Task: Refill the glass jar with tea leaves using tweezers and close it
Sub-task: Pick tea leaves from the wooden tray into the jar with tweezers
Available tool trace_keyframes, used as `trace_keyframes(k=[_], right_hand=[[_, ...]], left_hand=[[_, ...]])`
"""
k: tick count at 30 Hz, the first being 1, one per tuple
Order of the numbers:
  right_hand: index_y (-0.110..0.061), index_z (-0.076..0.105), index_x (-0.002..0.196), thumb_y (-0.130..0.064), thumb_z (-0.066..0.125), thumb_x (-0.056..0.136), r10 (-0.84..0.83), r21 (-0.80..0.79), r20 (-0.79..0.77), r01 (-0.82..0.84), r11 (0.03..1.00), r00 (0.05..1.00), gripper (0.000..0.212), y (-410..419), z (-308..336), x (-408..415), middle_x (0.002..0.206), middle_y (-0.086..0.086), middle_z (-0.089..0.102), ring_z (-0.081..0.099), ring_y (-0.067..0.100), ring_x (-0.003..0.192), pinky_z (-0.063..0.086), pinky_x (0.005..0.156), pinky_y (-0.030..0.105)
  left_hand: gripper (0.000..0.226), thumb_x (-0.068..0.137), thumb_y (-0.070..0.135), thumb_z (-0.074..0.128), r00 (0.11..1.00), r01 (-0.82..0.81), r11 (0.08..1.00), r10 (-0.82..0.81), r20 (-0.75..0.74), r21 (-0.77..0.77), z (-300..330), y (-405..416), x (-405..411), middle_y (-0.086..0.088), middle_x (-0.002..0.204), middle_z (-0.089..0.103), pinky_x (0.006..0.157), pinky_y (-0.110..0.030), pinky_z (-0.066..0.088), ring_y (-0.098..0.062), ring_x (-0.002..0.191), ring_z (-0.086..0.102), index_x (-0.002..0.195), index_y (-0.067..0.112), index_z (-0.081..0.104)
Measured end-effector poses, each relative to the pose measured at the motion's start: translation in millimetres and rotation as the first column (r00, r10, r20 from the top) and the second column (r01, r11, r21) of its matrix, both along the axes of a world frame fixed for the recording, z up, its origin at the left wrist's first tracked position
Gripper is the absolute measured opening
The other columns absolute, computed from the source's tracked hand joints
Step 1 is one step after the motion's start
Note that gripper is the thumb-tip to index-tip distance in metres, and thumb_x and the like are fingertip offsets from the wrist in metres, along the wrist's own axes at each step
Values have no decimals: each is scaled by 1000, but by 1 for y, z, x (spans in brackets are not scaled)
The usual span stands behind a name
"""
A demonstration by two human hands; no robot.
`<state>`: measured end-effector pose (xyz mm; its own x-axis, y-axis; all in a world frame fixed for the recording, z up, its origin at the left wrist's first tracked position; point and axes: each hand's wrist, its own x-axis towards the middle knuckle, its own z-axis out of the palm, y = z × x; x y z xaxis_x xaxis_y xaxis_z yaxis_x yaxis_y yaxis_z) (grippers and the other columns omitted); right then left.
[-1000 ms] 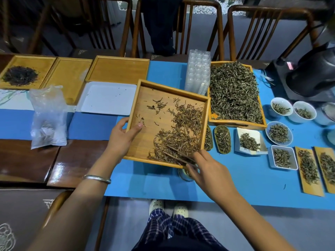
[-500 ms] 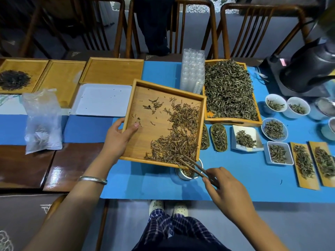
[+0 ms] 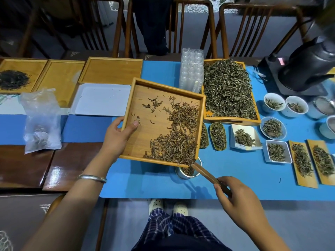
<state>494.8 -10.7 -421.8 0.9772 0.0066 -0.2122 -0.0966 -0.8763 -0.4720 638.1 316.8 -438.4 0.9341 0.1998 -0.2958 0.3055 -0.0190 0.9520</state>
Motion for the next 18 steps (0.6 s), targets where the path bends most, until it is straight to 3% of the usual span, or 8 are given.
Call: trace_keyframes(k=[5, 10, 18], right_hand=[[-26, 62, 100, -35, 60, 90, 36, 5, 60, -37, 999, 998, 14, 12, 6, 5, 84, -16, 58, 50, -3, 58, 34, 50, 14], [-26, 58, 107, -40, 53, 92, 117, -43, 69, -115, 992, 991, 21, 29, 1, 16, 93, -10, 61, 62, 12, 75, 46, 55, 29], [-27, 58, 104, -40, 54, 92, 31, -33, 24, -31, 999, 999, 18, 14, -8, 1, 88, -12, 60, 61, 10, 71, 49, 55, 29]], left_hand=[[19, 86, 37, 72, 1000, 4, 1000, -4, 6, 1, -1, 0, -1, 12, 83, 76, 54, -18, 55, -8, 73, 73, 102, 35, 62], [21, 87, 36, 72, 1000, 5, 1000, -5, 13, 13, -3, 1, 0, 12, 84, 76, 58, -23, 56, -9, 74, 74, 105, 34, 62], [18, 87, 33, 73, 999, -3, 1000, 2, 38, 8, -4, 2, 0, 14, 83, 76, 53, -18, 53, -6, 69, 73, 102, 32, 64]])
